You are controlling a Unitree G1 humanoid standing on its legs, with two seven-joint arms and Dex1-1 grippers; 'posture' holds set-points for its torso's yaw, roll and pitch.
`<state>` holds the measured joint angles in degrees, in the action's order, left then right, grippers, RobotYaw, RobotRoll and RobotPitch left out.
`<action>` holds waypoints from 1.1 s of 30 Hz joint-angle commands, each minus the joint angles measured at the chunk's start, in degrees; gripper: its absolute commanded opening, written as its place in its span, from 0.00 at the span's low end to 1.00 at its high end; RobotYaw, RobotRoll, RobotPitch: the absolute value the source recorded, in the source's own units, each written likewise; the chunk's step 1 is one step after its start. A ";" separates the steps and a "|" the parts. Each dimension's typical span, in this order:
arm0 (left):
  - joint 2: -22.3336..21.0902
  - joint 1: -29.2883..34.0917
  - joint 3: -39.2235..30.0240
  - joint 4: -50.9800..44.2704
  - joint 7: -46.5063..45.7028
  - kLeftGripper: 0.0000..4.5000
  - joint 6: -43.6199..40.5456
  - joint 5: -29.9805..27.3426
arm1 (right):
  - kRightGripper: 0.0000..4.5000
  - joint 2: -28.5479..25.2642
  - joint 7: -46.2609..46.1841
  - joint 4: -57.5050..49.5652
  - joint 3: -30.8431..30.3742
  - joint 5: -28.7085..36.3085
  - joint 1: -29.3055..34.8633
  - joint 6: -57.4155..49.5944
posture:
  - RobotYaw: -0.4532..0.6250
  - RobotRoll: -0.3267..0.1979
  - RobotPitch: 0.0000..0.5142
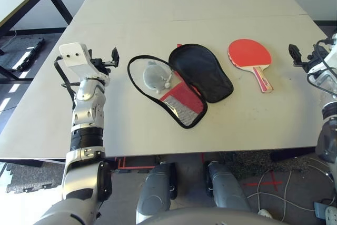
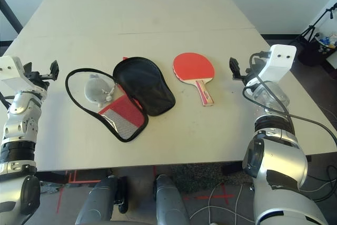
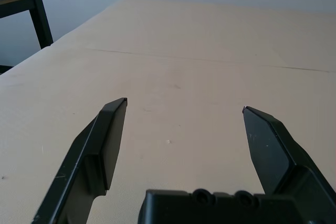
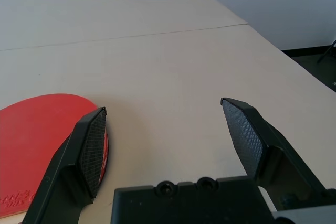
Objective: Store the ping-pong paddle in its case and zip it.
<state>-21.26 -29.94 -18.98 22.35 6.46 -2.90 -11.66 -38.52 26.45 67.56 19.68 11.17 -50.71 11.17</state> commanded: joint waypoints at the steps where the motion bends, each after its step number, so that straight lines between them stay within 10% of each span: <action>1: 0.42 0.94 0.34 -0.28 -0.07 1.00 -0.36 0.03 | 1.00 -0.03 -0.03 0.73 0.22 0.13 0.14 -0.61 | 0.41 0.62 0.34; 15: -7.70 -2.81 -1.20 -7.08 5.97 1.00 -6.08 -4.16 | 1.00 1.25 -0.48 0.13 0.02 0.22 -0.93 -1.98 | 0.42 0.62 0.34; 33: -9.10 -0.62 17.78 -36.90 29.70 1.00 -27.93 -16.12 | 1.00 3.79 -11.34 -9.39 -6.27 -5.44 -2.83 -13.36 | 0.40 0.62 0.35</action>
<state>-30.42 -31.85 -2.71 -13.38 35.06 -30.00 -27.66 -35.05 14.18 60.96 14.60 6.13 -54.27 0.11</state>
